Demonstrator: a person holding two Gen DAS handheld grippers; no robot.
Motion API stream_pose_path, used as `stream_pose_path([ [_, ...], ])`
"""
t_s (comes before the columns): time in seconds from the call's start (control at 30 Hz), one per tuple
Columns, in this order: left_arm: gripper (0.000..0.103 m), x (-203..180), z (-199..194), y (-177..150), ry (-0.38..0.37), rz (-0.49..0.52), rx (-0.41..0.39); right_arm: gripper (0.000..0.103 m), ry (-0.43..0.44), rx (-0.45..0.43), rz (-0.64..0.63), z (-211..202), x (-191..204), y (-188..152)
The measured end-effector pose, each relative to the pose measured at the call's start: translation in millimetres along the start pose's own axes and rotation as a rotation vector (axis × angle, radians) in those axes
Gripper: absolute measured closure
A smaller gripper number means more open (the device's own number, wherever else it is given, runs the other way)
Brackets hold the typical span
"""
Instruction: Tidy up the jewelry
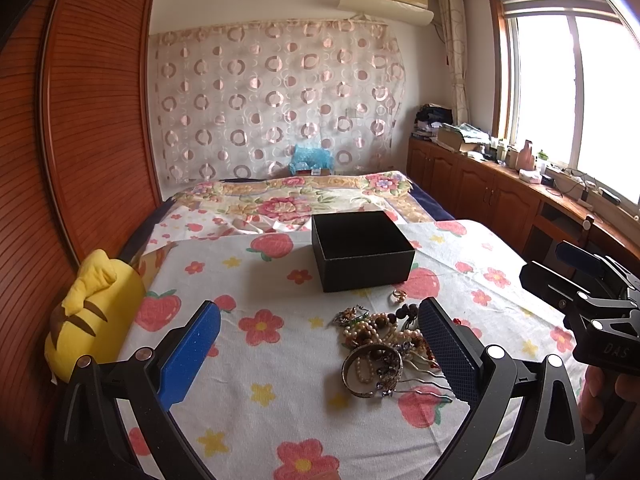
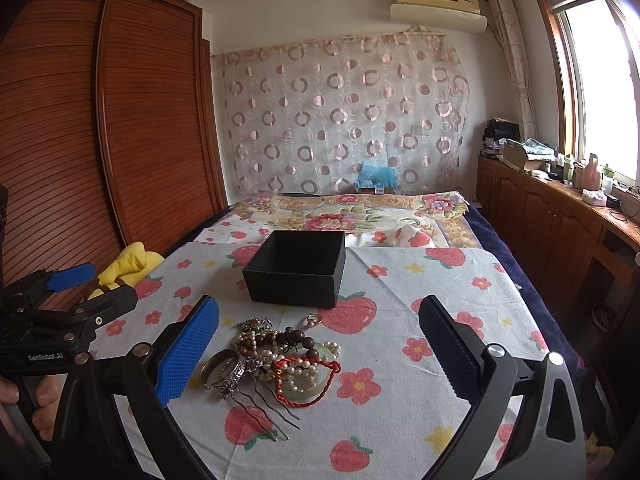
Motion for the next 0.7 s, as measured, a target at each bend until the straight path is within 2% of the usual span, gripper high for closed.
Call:
stream_pose_path([
  [0.17, 0.008, -1.5, -1.6, 0.8, 0.0, -0.001, 0.004, 0.002, 0.0, 0.001, 0.0, 1.5, 0.1, -2.0],
  [0.4, 0.008, -2.8, 11.8, -15.8, 0.001, -0.007, 0.035, 0.002, 0.024, 0.022, 0.001, 6.9, 0.5, -7.0],
  [0.7, 0.008, 8.9, 46.4, -43.8, -0.034, -0.005, 0.136, 0.002, 0.067, 0.081, -0.022, 23.9, 5.9, -35.4],
])
Point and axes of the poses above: each gripper's, at about its wrist camera, not at the fingertips, and z roughly the way its jaws point, x to its left, y to its top, the point moved 9 cm from there along z, roughly the way its jaws point, and after that the axes turned 3 degrees about z, right-handed, at the moved point
